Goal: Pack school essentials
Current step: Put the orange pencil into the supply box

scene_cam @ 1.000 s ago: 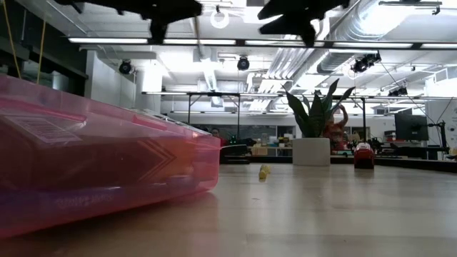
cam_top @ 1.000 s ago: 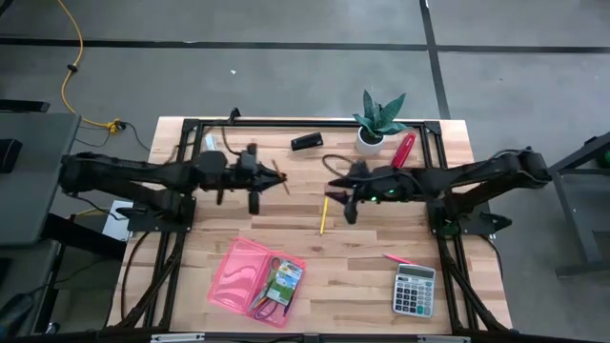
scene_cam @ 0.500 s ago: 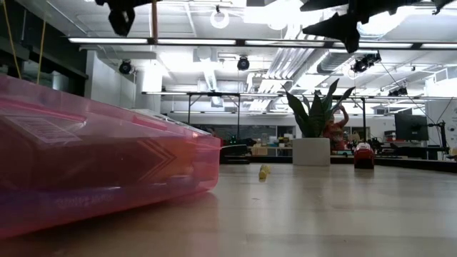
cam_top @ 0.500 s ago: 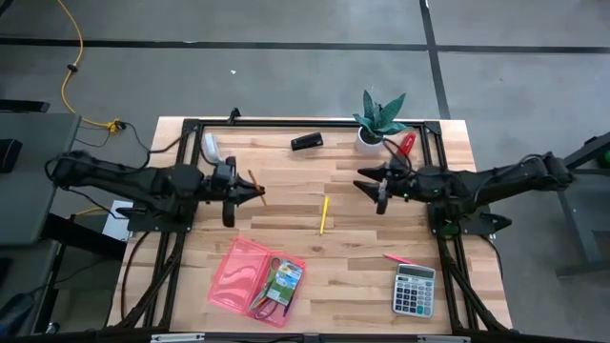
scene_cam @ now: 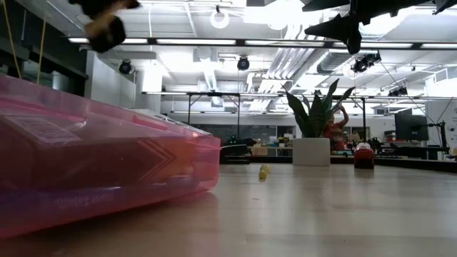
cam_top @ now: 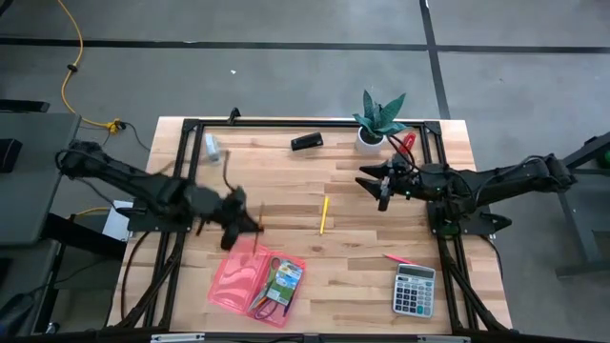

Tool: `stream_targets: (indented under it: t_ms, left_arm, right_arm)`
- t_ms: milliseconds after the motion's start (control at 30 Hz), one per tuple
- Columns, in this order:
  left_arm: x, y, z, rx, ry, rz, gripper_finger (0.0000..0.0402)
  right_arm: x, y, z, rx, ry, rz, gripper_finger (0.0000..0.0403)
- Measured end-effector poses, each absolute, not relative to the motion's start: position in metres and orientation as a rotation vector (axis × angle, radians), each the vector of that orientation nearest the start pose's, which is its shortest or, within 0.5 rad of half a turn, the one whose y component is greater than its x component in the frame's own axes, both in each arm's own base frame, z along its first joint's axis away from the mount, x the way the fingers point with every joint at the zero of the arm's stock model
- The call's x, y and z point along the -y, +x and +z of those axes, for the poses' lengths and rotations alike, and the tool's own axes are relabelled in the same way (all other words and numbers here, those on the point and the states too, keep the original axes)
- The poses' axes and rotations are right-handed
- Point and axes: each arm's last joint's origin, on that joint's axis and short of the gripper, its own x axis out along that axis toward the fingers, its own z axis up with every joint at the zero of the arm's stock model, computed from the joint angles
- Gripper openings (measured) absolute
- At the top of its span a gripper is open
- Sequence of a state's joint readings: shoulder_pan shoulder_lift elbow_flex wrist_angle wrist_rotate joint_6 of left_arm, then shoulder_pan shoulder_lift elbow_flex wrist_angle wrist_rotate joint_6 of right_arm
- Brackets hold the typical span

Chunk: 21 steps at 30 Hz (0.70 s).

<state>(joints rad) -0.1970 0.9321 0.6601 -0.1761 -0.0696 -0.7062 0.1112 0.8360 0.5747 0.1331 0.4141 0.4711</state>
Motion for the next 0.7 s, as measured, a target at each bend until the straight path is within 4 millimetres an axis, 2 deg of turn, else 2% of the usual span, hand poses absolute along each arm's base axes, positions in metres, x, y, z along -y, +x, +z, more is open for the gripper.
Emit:
stream_targets:
  t_ms: [167,300,500,700]
  left_arm:
    - [0.088,0.211,0.24,-0.65,-0.85,-0.034,0.0002]
    - [0.117,0.223,0.223,-0.672,-1.049,-0.019,0.0002]
    - [0.122,0.244,0.194,-0.684,-1.272,0.156,0.0002]
    - [0.128,0.25,0.172,-0.846,-1.324,0.159,0.0002]
  right_arm:
    - [-0.009,0.189,0.28,-0.071,0.428,-0.327,0.0215]
    - [-0.009,0.188,0.279,-0.083,0.425,-0.329,0.0215]
    - [-0.009,0.188,0.278,-0.093,0.422,-0.332,0.0215]
    - [-0.009,0.188,0.276,-0.116,0.411,-0.336,0.0215]
